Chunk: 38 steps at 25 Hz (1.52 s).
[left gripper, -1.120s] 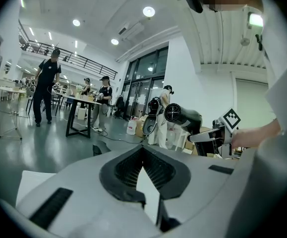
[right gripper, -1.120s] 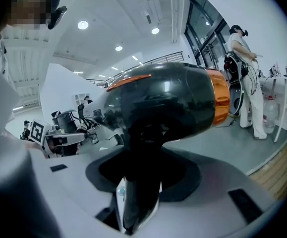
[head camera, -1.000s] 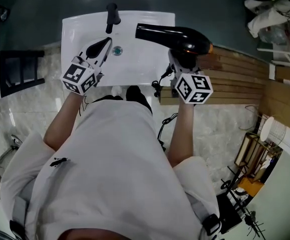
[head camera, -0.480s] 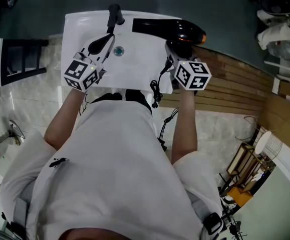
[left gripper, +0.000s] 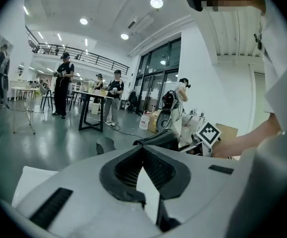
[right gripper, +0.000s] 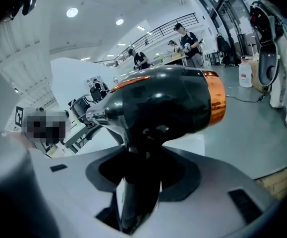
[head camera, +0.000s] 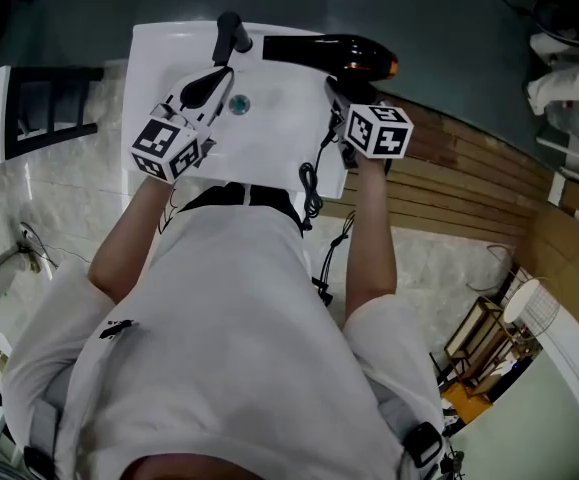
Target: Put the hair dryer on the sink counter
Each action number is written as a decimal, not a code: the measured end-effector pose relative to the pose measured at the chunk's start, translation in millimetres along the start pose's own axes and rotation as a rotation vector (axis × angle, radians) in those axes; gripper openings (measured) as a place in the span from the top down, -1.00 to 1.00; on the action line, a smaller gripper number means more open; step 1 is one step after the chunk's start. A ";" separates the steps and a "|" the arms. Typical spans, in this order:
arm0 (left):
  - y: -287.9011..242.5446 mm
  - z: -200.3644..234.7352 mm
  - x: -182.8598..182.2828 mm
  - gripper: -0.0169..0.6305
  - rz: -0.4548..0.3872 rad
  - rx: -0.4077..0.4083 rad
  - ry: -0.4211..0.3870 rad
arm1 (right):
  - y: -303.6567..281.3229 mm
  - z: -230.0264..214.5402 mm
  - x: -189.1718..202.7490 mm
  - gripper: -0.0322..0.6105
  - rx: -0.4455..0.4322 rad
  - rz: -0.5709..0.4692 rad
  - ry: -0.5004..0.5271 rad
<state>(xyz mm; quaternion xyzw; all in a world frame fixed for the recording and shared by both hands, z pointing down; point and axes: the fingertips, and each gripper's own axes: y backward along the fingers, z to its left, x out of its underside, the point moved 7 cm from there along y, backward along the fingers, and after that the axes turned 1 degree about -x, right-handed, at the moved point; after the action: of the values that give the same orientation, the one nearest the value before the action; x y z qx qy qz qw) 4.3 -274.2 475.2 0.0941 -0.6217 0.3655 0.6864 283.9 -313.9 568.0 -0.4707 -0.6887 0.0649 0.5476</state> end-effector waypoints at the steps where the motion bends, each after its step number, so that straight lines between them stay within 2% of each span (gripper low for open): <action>1: -1.4 -0.9 0.6 0.94 0.003 -0.002 0.000 | -3.9 -2.6 1.1 0.36 -0.002 0.013 0.001; 14: -27.3 -6.5 14.4 0.94 0.039 -0.028 0.031 | -48.9 -17.3 16.9 0.36 0.016 0.072 -0.070; 29: -40.3 -6.4 27.1 0.94 0.071 -0.025 0.051 | -75.1 -20.4 29.3 0.36 0.130 0.122 -0.093; 38: -39.0 -5.4 31.5 0.94 0.084 -0.020 0.046 | -83.0 -20.4 35.8 0.36 0.166 0.133 -0.119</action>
<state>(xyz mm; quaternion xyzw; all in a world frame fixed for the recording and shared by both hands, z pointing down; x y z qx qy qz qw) 31.4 -286.8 515.7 0.0527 -0.6127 0.3896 0.6856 254.2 -342.4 650.9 -0.4638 -0.6794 0.1860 0.5374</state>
